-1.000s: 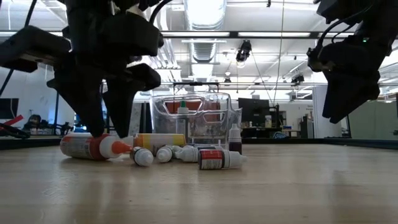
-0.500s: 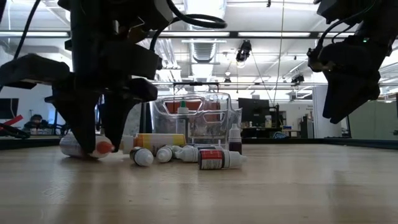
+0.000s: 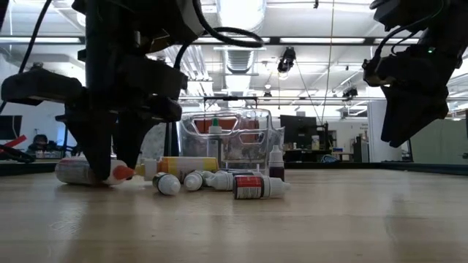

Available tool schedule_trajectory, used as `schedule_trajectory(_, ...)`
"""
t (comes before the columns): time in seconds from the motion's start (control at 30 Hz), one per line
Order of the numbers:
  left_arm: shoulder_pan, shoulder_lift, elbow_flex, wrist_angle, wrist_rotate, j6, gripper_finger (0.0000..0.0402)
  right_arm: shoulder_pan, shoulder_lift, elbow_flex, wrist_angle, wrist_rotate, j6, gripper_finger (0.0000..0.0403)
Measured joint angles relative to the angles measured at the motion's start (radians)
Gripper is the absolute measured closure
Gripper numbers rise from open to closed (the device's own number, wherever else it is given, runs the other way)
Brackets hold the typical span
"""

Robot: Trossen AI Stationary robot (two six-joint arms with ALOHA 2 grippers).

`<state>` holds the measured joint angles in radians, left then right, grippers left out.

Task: Pick & Place food coloring
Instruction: Move the large orange food coloring bottle to the middle left of the table

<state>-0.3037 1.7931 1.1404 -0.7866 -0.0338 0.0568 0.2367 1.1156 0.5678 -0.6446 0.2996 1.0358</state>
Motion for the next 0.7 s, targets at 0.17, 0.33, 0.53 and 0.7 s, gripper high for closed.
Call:
schedule_trajectory(0.17,0.015,0.0,0.0,-0.036,0.008,-0.163,0.0313,0.0,0.0,0.0,0.0,0.006,-0.001,0.0188)
schedule_trajectory(0.33,0.03,-0.042,0.013,-0.042,-0.039,-0.422,0.0312,0.0,0.0,0.0,0.0,0.019,-0.022,0.0188)
schedule_trajectory(0.53,0.029,-0.175,0.032,-0.044,-0.368,-0.773,0.0307,0.0,0.0,0.0,0.0,0.023,-0.042,0.0188)
schedule_trajectory(0.7,0.016,-0.293,0.006,-0.062,-0.721,-1.108,0.0305,0.0,0.0,-0.002,-0.001,0.048,-0.049,0.0188)
